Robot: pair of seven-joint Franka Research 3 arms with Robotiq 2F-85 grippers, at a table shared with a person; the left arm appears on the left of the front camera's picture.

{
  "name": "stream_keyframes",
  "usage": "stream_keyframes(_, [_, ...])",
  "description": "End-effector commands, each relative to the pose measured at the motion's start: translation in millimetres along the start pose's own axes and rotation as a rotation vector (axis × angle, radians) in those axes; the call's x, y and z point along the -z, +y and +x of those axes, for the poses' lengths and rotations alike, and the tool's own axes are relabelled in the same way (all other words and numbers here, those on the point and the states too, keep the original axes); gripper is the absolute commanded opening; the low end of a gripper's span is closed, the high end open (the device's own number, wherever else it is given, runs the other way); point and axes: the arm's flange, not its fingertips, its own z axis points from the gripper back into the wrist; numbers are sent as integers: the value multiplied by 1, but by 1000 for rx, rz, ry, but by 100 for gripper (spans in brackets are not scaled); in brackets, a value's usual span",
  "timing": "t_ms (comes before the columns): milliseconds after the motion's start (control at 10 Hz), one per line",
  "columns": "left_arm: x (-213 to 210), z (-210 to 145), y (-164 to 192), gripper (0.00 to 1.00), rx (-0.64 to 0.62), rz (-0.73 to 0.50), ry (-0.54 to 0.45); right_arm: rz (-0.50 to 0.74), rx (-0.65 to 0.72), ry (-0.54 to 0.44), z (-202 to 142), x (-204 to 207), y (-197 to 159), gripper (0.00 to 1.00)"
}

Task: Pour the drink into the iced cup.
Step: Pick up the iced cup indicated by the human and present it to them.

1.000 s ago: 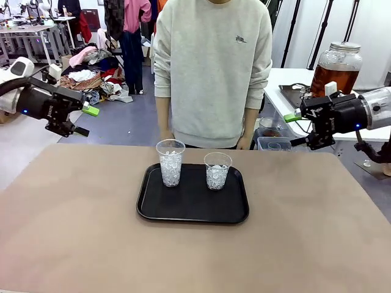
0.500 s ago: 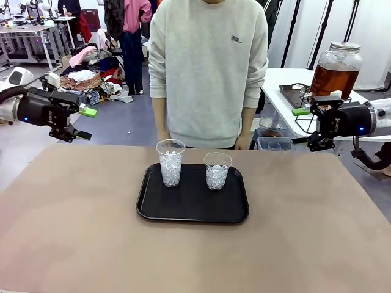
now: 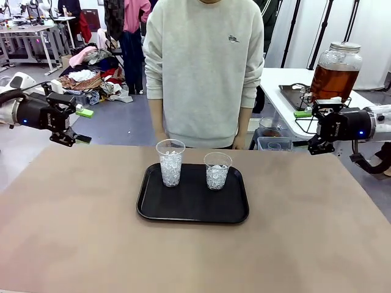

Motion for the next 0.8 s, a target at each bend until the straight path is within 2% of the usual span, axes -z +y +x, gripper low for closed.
stream_keyframes(0, [2,-2,0,100,14,-3,4,0,-2,-1,-1,0,1,100])
stream_keyframes(700, [2,-2,0,100,14,-3,4,0,-2,-1,-1,0,1,100])
